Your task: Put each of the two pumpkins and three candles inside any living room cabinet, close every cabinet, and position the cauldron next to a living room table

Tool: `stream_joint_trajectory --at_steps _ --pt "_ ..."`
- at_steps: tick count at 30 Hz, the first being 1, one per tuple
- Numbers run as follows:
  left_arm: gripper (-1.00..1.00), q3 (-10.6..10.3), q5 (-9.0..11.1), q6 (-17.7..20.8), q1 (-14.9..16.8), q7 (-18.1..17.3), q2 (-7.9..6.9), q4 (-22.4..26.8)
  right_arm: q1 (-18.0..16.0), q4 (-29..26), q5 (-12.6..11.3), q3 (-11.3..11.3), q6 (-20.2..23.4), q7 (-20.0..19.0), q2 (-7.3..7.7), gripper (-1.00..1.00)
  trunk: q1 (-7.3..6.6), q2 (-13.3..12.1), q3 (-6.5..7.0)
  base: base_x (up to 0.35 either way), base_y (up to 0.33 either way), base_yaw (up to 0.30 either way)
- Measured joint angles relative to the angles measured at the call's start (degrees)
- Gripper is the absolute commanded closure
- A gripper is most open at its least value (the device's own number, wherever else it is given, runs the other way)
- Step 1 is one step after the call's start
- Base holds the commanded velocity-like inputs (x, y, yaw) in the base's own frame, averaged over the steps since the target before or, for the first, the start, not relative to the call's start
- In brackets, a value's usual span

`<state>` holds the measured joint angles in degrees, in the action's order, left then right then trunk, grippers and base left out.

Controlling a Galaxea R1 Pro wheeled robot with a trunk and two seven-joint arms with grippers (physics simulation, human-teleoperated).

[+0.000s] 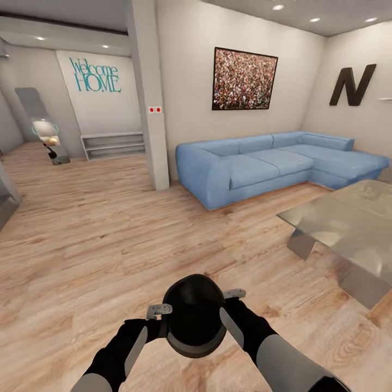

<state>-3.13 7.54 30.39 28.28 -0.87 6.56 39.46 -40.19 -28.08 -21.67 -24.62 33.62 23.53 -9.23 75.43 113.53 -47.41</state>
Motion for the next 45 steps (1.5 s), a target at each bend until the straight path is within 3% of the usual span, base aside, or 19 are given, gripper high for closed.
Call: stream_joint_trajectory --at_steps 7,21,45 --pt "1.0 0.0 0.0 0.0 0.0 0.0 0.0 0.0 0.0 0.0 0.0 0.0 0.0 0.0 0.0 1.0 0.0 0.0 0.14 0.0 0.0 -0.234" --pt "1.0 0.0 0.0 0.0 0.0 0.0 -0.01 0.3 0.0 -0.3 -0.1 0.0 0.0 0.1 0.04 1.0 0.0 0.0 0.17 0.0 0.0 -0.039" --pt "1.0 0.1 -0.2 0.0 0.0 -0.1 0.0 0.3 0.0 -0.4 0.0 0.0 0.0 0.1 0.04 1.0 0.0 0.0 1.05 0.0 0.0 -0.251"
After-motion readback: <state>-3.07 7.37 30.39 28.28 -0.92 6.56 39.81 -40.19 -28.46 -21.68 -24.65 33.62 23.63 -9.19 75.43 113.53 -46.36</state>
